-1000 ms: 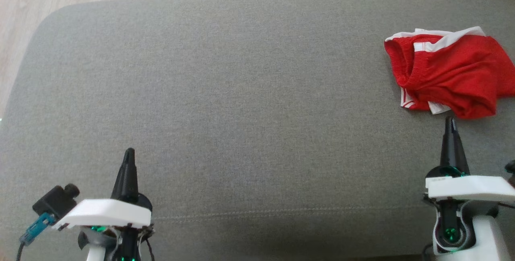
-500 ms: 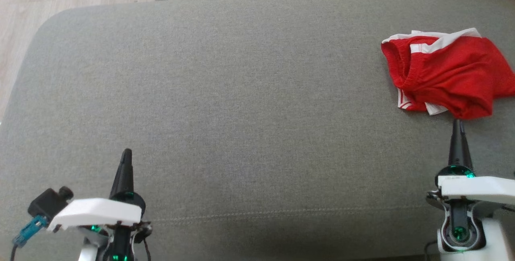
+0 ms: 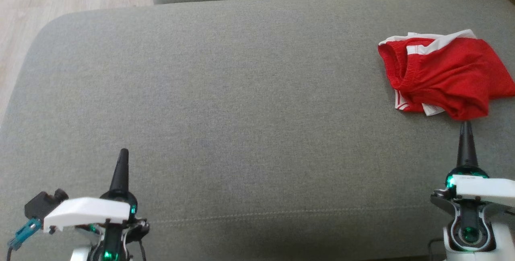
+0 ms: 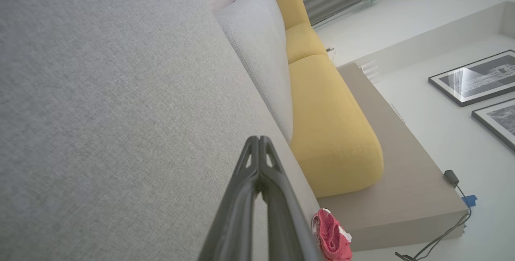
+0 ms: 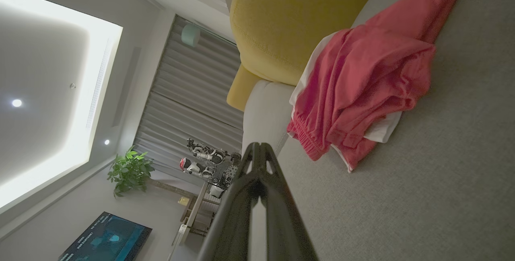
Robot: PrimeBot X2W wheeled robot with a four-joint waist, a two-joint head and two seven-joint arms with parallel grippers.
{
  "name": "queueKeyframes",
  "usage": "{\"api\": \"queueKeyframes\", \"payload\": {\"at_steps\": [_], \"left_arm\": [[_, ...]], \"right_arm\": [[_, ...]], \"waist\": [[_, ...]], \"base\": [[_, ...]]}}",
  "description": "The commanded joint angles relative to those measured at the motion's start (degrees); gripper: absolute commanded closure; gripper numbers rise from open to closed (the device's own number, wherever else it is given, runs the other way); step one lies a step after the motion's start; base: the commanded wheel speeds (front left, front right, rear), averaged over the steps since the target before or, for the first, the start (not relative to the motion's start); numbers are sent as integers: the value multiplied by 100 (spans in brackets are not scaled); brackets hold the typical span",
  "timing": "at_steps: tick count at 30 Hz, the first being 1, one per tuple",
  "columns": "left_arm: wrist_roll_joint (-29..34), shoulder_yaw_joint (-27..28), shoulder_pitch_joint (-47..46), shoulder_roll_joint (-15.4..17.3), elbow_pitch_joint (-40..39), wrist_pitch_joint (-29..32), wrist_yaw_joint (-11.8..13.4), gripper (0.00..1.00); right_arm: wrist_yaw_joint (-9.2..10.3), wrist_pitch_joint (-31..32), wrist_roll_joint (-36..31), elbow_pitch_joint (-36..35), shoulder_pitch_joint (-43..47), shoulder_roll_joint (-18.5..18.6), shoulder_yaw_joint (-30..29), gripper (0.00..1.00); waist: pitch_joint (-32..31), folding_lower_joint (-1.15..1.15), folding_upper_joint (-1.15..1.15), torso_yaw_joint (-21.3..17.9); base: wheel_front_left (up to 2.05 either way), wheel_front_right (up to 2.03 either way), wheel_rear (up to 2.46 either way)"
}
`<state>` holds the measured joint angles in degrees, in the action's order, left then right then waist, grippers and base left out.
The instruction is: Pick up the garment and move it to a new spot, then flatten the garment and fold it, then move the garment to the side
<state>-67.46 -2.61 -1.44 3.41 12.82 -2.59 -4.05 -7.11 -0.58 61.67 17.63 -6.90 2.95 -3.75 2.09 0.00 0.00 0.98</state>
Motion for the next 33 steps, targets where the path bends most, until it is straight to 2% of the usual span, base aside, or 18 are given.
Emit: {"api": "queueKeyframes", "payload": {"at_steps": [1, 33], "left_arm": [[-145, 196, -305, 108, -152, 29, -56, 100], [-2057, 570, -420, 109, 50, 559, -275, 100]], "right_arm": [[-25, 37, 163, -231, -61, 11, 62, 100], [-35, 545, 2359, -330, 40, 2, -194, 100]], "waist": [[-5, 0, 0, -2], [-147, 0, 0, -75]], "base": [[0, 0, 0], [0, 0, 0]]}}
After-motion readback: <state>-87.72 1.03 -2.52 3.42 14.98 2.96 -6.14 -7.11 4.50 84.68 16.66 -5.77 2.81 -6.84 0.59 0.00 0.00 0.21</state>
